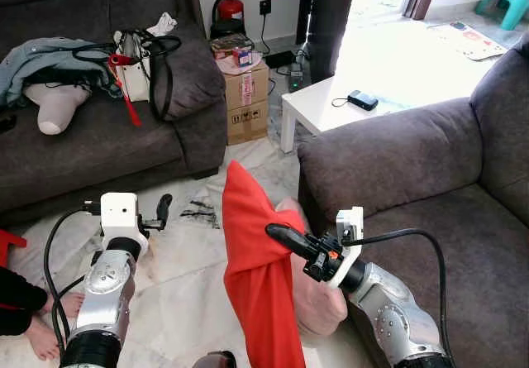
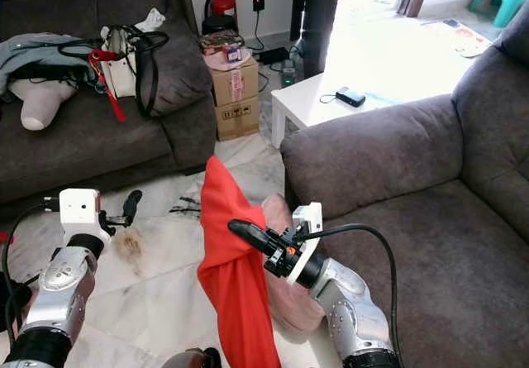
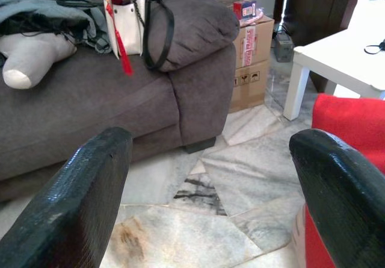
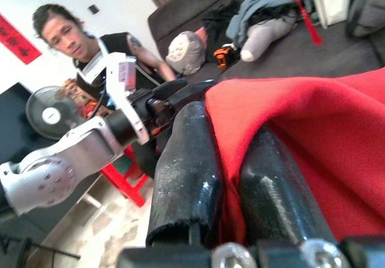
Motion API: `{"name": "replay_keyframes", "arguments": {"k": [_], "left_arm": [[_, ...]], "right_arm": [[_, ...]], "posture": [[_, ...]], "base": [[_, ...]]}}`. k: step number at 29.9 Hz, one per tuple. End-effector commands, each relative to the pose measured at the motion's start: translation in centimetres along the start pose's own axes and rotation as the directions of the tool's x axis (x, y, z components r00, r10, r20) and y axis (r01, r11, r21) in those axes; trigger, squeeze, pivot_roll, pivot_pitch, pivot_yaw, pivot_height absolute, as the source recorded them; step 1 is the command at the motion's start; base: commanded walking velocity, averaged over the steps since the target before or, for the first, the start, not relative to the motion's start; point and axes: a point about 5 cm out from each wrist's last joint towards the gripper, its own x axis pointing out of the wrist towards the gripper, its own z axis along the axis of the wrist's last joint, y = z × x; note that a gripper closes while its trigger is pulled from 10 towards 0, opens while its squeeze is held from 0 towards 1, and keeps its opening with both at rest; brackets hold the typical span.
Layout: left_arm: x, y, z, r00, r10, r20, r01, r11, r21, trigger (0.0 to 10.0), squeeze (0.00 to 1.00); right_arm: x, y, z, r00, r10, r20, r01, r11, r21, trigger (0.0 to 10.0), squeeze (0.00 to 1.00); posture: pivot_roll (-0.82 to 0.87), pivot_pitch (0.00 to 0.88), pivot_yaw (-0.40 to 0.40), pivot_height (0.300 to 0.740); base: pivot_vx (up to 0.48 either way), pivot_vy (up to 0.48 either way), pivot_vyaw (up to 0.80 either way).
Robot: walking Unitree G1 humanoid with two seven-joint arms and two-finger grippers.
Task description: Move the pillow to the sofa from floor
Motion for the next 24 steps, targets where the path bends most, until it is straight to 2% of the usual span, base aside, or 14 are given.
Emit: {"name": "replay_keyframes", "arguments": {"k": [1,10,24], "left_arm": [[-0.3,-0.1,-0.8,1.000,-0.004,-0.028,0.004,1.000,-0.006,10.0,0.00],[-0.3,-0.5,-0.8,0.999,-0.022,-0.025,0.022,1.000,-0.011,10.0,0.00],[-0.4,-0.6,-0.9,0.999,-0.027,-0.025,0.026,1.000,-0.013,10.0,0.00]], "right_arm": [[0.6,0.2,2.4,0.993,0.026,0.114,-0.019,0.998,-0.057,10.0,0.00],[0.2,-0.3,2.6,0.993,-0.015,0.120,0.023,0.998,-0.063,10.0,0.00],[0.1,-1.0,2.9,0.989,-0.069,0.131,0.079,0.994,-0.073,10.0,0.00]], "posture": [[0.11,0.092,0.015,0.740],[0.10,0.081,0.012,0.740],[0.10,0.070,0.009,0.740]], "base": [[0.000,0.000,0.00],[0.000,0.000,0.00],[-0.273,0.000,0.00]]}}
